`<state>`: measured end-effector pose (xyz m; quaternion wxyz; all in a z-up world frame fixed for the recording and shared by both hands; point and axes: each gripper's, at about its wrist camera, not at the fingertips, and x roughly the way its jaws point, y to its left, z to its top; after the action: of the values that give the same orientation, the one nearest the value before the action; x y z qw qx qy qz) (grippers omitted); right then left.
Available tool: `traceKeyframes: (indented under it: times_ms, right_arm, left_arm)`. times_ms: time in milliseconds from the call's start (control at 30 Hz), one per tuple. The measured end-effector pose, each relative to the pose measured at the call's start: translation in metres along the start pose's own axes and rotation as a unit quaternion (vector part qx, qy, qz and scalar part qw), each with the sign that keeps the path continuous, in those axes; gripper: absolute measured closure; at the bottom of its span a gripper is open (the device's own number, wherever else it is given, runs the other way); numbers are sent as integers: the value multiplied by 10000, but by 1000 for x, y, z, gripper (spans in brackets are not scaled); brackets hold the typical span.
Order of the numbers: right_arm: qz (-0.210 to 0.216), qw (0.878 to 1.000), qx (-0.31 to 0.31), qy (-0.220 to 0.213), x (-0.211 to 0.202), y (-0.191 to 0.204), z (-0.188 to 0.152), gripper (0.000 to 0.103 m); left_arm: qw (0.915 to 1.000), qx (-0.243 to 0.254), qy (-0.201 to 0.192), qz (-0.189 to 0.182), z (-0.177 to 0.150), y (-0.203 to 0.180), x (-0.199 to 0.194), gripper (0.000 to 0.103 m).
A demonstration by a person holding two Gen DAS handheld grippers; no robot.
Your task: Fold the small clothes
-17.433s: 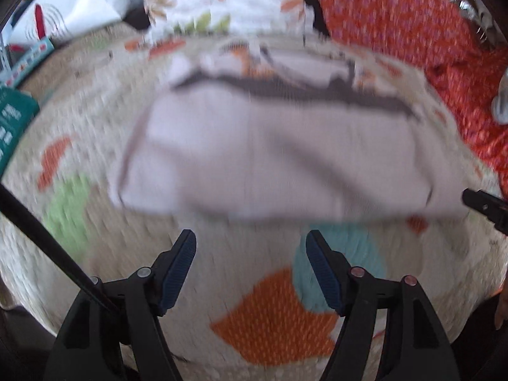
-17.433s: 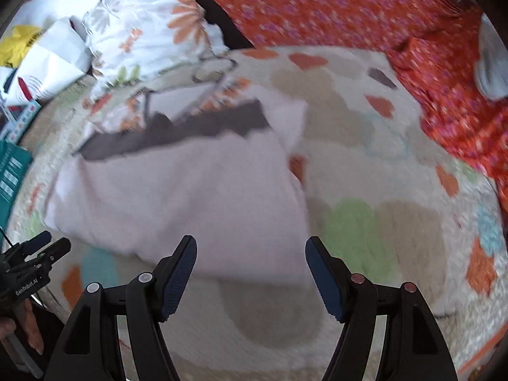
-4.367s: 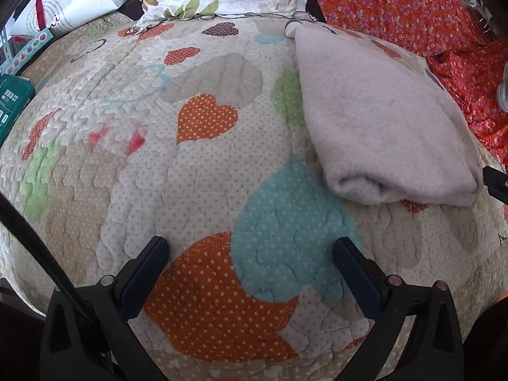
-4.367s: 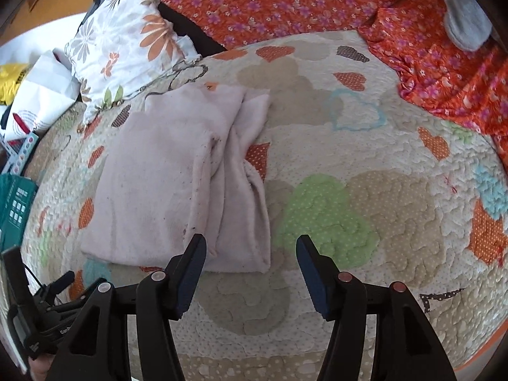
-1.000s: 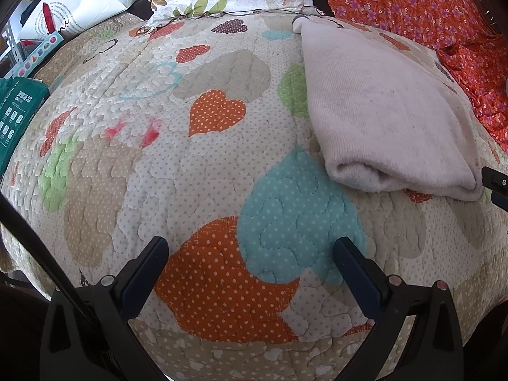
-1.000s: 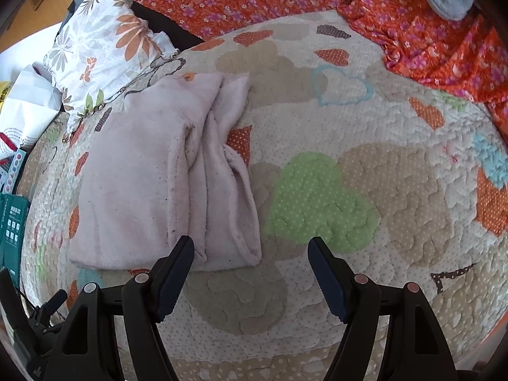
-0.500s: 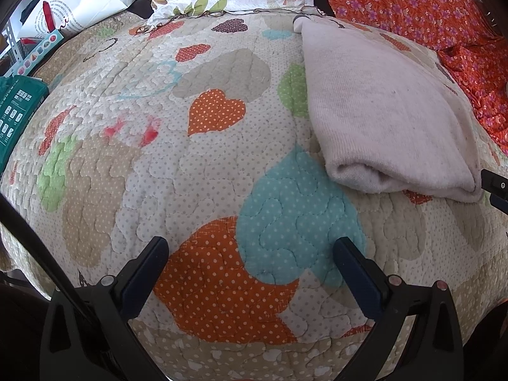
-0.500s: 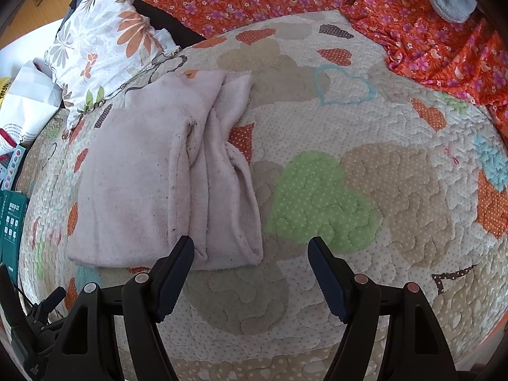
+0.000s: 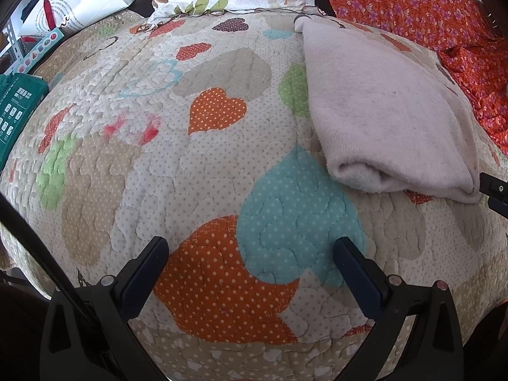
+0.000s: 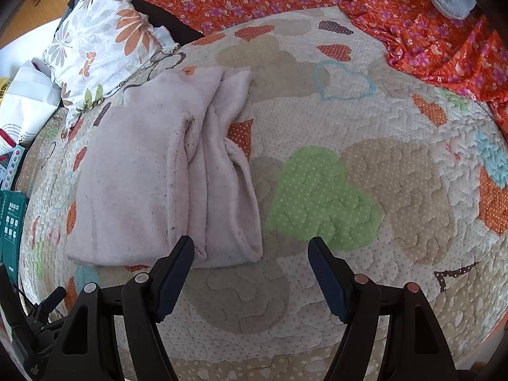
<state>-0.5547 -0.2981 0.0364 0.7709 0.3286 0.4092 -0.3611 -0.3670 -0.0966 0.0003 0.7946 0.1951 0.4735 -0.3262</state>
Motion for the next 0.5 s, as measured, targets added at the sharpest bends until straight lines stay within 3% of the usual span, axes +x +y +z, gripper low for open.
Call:
traceKeyframes:
  times_ms: [500]
  right_arm:
    - [-6, 9999, 42, 102, 6, -2, -1, 21]
  left_arm:
    - [10000, -68, 15, -40, -1, 1, 2, 0]
